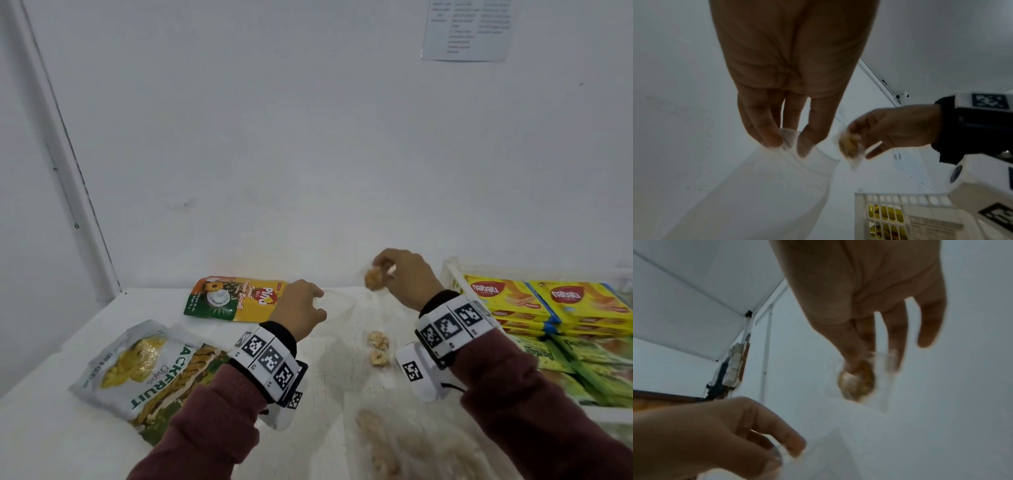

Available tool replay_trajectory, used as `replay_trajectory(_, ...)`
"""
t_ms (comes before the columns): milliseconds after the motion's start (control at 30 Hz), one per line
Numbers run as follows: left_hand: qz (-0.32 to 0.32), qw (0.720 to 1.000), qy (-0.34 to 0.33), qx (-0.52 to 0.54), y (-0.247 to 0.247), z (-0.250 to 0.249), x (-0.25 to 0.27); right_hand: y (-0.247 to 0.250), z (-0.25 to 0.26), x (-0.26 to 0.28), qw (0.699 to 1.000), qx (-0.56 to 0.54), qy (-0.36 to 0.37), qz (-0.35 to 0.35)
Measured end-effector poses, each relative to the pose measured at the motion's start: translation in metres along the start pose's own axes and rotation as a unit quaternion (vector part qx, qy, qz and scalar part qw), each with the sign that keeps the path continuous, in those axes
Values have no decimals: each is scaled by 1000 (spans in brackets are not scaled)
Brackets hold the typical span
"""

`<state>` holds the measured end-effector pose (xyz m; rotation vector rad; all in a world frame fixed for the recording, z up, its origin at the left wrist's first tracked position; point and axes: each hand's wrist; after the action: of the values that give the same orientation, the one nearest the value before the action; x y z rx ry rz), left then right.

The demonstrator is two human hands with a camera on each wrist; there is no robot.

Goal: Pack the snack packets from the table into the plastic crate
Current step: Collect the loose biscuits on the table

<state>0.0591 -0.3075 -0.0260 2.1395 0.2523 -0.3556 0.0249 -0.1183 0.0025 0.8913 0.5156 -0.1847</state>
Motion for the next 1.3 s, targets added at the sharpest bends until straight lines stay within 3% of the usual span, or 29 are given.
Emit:
replay_trajectory(67,-6,1000,4,21,0,-1,-2,0,15,6,986,-160,45,-16)
replay_trajectory(133,-18,999,3,39,1,-2,-5,-11,23,13,973,-219,56,39)
replay_trajectory(267,-31,995,-1,91,5,-1,-11,-31,21,18,986,-155,48,37)
replay_trajectory(367,-13,993,7,116,5,4,-14,-34,20,18,995,-61,79,23)
replay_trajectory(600,12,988,26,149,7,15,-20,-27,26,13,989,77,122,32)
replay_trajectory(900,37,987,1,159,0,15,-27,-26,29,10,963,192,121,148)
replay_trajectory(1000,41,987,-8,156,-2,13,-27,-27,26,5,958,164,104,210)
replay_trajectory(1067,40,987,-1,159,-3,14,-29,-27,21,-1,969,75,58,227)
replay_trajectory(1200,48,986,16,159,-5,18,-32,-25,7,-17,979,-114,-68,152)
replay_trajectory(1300,74,985,27,155,-3,22,-33,-41,-19,-32,980,-29,-116,157)
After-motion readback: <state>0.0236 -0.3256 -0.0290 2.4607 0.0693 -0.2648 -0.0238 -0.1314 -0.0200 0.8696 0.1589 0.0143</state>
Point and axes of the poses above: each hand's wrist, its own x-axis away from the middle knuckle, its own y-axis out of the back of the hand, z = x × y, and after that the axes turned 11 degrees about -z, right-handed
